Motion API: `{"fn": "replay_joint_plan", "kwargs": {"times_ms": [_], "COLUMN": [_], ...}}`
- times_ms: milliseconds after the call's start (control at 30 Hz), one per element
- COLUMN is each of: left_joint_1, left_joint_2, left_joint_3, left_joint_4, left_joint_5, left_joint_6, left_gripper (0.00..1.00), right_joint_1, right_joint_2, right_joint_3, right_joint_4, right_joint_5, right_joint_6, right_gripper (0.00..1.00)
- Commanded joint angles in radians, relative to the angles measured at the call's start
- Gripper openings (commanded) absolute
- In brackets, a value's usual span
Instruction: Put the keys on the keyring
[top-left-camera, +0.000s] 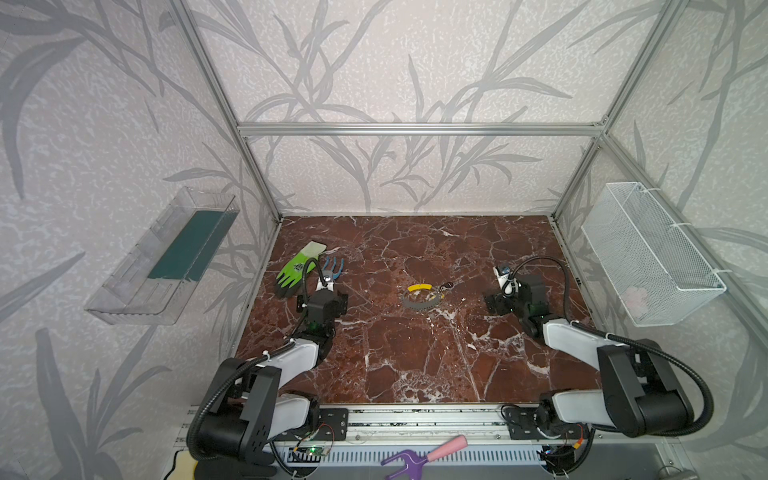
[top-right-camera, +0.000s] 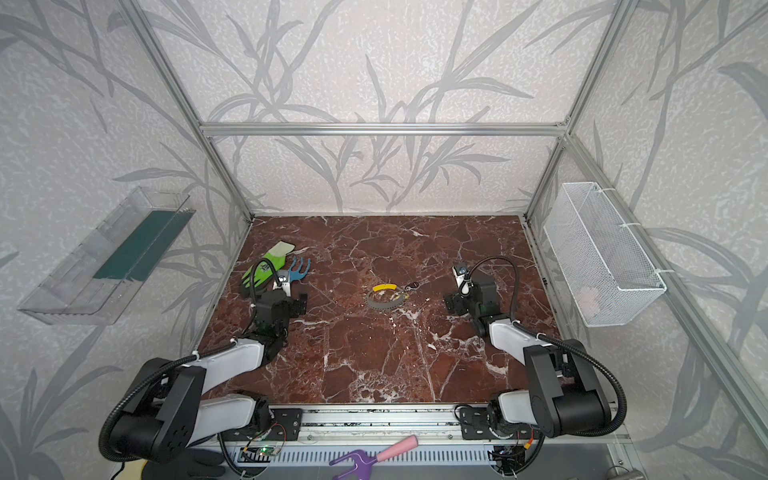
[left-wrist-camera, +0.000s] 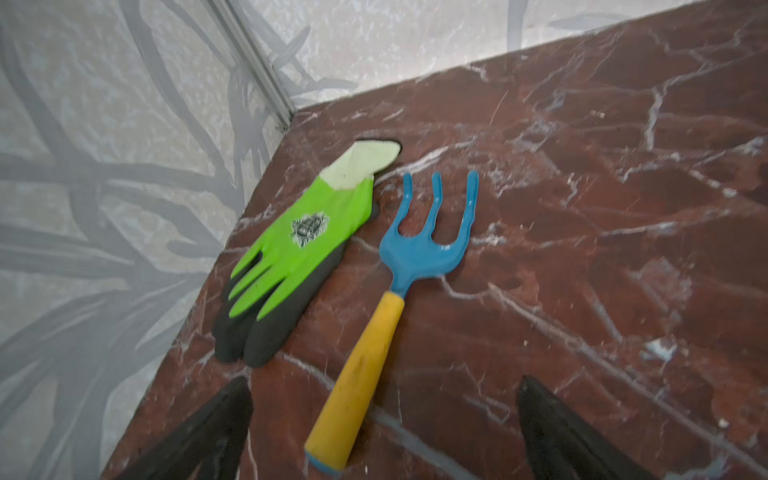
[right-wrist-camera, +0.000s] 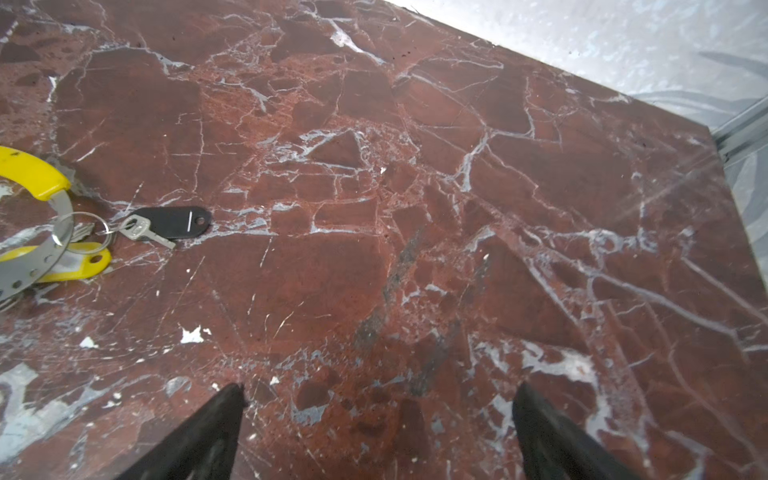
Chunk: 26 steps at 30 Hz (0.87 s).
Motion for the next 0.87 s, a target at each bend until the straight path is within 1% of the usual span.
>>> {"fn": "replay_joint_plan", "kwargs": {"times_ms": [0, 33, 67, 100, 133, 167, 200, 233, 267, 300, 333, 367, 400, 433, 500, 533, 567, 600, 833], "left_joint_1": [0.024, 0.041, 0.072, 0.099, 0.132, 0.156, 0.171, 0.175, 0.177, 0.177, 0.178, 0.179, 0.180, 0.176, 0.166, 0.166, 0.168, 0.168, 0.169], "left_joint_2": [0.034, 0.059, 0.094, 0.134, 0.195, 0.252, 0.291, 0.326, 0.308, 0.289, 0.280, 0.286, 0.301, 0.315, 0.298, 0.308, 0.316, 0.306, 0.308], "left_joint_3": [-0.006, -0.001, 0.007, 0.012, 0.018, 0.024, 0.028, 0.031, 0.045, 0.064, 0.078, 0.088, 0.093, 0.107, 0.116, 0.119, 0.117, 0.121, 0.111], "left_joint_4": [0.273, 0.300, 0.319, 0.344, 0.393, 0.442, 0.479, 0.535, 0.489, 0.417, 0.370, 0.362, 0.376, 0.381, 0.328, 0.342, 0.360, 0.333, 0.355], "left_joint_5": [0.021, 0.069, 0.113, 0.161, 0.200, 0.231, 0.260, 0.260, 0.229, 0.172, 0.083, 0.032, 0.028, 0.034, 0.043, 0.044, 0.047, 0.048, 0.045], "left_joint_6": [-0.012, -0.002, -0.035, -0.045, -0.063, -0.073, -0.082, -0.078, -0.098, -0.124, -0.157, -0.184, -0.175, -0.157, -0.154, -0.148, -0.144, -0.151, -0.145], "left_gripper": [0.99, 0.99, 0.99, 0.99, 0.99, 0.99, 0.99, 0.99, 0.99, 0.99, 0.99, 0.99, 0.99, 0.99, 0.99, 0.99, 0.99, 0.99, 0.99], "right_joint_1": [-0.014, -0.019, -0.027, -0.045, -0.072, -0.093, -0.101, -0.104, -0.104, -0.105, -0.105, -0.105, -0.105, -0.105, -0.105, -0.105, -0.104, -0.105, -0.105], "right_joint_2": [0.039, 0.066, 0.105, 0.115, 0.111, 0.137, 0.196, 0.220, 0.173, 0.146, 0.159, 0.193, 0.217, 0.199, 0.197, 0.211, 0.204, 0.199, 0.206], "right_joint_3": [0.007, 0.013, 0.009, 0.009, 0.006, -0.014, -0.046, -0.070, -0.066, -0.059, -0.058, -0.069, -0.084, -0.094, -0.095, -0.095, -0.090, -0.086, -0.082], "right_joint_4": [0.284, 0.299, 0.359, 0.372, 0.347, 0.386, 0.526, 0.639, 0.546, 0.484, 0.498, 0.571, 0.649, 0.634, 0.629, 0.656, 0.638, 0.618, 0.624], "right_joint_5": [-0.064, -0.068, -0.076, -0.084, -0.093, -0.121, -0.154, -0.184, -0.172, -0.173, -0.195, -0.214, -0.213, -0.198, -0.212, -0.215, -0.213, -0.217, -0.215], "right_joint_6": [0.034, 0.031, 0.033, 0.052, 0.074, 0.083, 0.093, 0.099, 0.088, 0.076, 0.069, 0.071, 0.085, 0.080, 0.070, 0.077, 0.075, 0.069, 0.075], "right_gripper": [0.99, 0.99, 0.99, 0.99, 0.99, 0.99, 0.99, 0.99, 0.99, 0.99, 0.99, 0.99, 0.99, 0.99, 0.99, 0.99, 0.99, 0.99, 0.99]}}
